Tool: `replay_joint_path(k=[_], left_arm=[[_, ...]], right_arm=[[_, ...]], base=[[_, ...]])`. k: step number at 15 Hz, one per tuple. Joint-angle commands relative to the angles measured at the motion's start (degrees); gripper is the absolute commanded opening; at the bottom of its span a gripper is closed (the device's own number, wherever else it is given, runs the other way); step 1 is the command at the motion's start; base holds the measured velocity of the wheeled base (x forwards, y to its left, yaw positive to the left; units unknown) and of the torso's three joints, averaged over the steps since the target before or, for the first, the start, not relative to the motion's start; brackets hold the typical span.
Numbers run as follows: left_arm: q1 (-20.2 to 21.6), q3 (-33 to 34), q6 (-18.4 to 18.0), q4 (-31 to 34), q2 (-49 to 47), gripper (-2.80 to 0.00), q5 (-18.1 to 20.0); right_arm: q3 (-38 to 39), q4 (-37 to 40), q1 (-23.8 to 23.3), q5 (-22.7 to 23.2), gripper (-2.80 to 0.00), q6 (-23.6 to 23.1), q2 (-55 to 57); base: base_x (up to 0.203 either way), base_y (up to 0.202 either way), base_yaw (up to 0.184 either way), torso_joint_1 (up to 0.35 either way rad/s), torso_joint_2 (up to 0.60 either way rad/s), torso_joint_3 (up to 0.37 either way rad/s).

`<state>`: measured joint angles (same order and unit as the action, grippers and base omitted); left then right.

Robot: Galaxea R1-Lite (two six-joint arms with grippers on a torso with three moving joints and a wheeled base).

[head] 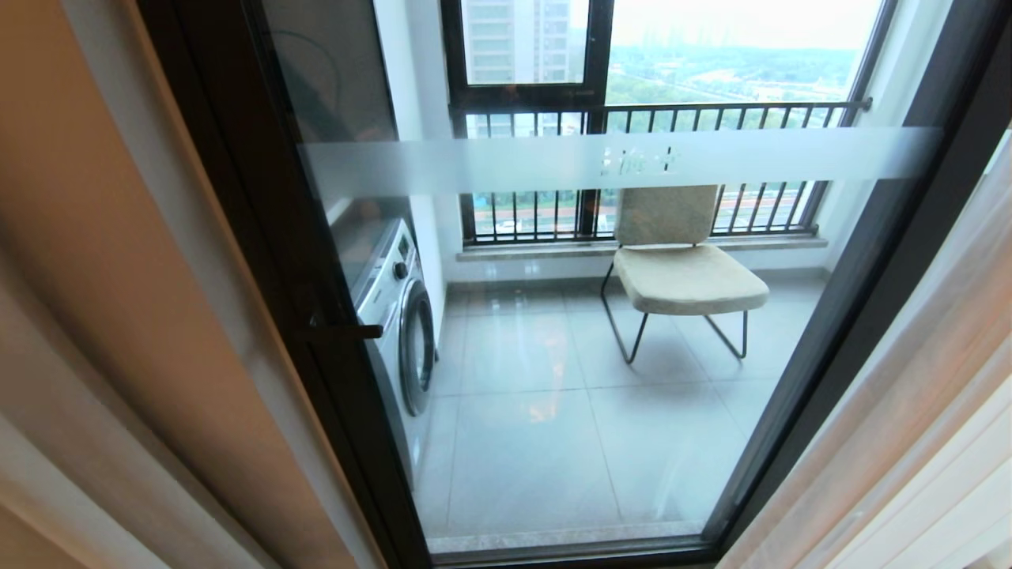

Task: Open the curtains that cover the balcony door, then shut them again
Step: Pull the inner curtains open on both sides

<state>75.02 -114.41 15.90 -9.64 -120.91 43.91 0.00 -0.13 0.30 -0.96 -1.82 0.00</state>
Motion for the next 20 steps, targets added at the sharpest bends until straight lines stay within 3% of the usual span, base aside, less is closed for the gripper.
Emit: replay_joint_path(k=[1,9,13,17,20], left_arm=[[0.08,0.09,0.10,-0.33,-0.57,-2.80,0.30],[-6.23,0.41,0.96,-0.23,8.43,-2.80,3.43],[-7.34,1.53,1.04,0.00,13.82,-2.80,3.55],[-7.74,8.06,1.24,-0.27,19.61,-2.80,4.31],[-10.49,12.55,1.33,-0.44,23.09,-2.80,4.89]], right_arm=[[0.00,-0.04,0.05,0.00,-2.80,-0.03,0.00],[0.00,-0.03,0.05,0.00,-2.80,-0.03,0.00],[0.00,-0.04,0.05,0.00,-2.80,-0.03,0.07],[0.00,-0.04,0.05,0.00,-2.80,-0.03,0.09],[0.00,-0.04,0.05,0.00,-2.80,-0.03,0.08]], base=[[0.000,0.000,0.000,0.000,0.00,0.000],[0.000,0.000,0.000,0.000,0.00,0.000],[0.000,0.000,0.000,0.000,0.00,0.000],[0.000,0.000,0.000,0.000,0.00,0.000],[0.000,0.000,0.000,0.000,0.00,0.000]])
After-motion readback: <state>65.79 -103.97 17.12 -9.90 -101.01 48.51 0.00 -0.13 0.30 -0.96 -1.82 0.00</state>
